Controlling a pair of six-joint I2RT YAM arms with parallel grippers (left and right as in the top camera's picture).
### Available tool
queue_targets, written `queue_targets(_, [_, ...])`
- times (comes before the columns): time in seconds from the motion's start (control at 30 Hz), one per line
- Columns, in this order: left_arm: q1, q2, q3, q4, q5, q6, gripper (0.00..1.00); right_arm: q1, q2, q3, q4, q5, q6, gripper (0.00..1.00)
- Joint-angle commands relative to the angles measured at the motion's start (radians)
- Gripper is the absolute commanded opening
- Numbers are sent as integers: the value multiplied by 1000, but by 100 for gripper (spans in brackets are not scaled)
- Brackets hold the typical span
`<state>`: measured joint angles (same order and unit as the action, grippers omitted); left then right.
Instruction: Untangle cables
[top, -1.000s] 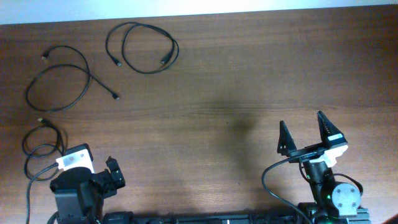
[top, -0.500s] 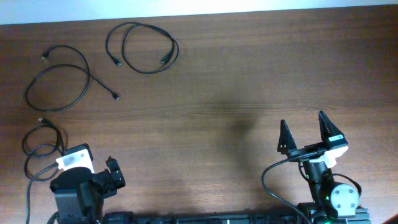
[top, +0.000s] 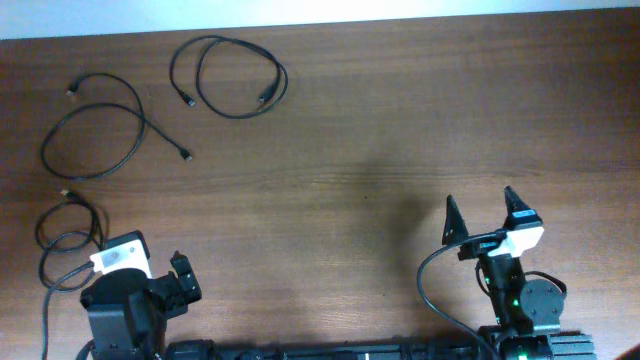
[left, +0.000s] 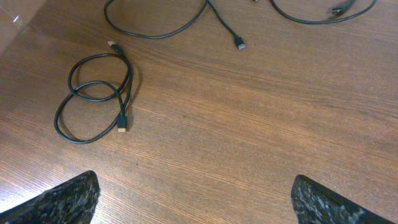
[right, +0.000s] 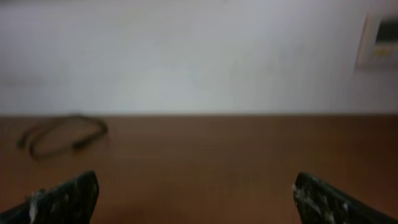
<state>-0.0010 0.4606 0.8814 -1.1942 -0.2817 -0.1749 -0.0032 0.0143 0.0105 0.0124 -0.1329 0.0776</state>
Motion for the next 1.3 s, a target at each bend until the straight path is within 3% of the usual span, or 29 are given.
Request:
queue_targets(0.0, [-5,-4,3,-1,-11,9,99,10,-11,-5,-84,14,-22,99])
queue_targets(0.47, [-5,-4,3,-1,-11,9,99,10,-11,-5,-89,68,-56,99])
queue_targets(0.6, [-5,-4,3,-1,-11,9,99,10,-11,-5,-91,67,-187,99])
queue_targets(1.27, [-5,-4,3,-1,-11,9,99,10,-11,-5,-84,32,-174,99])
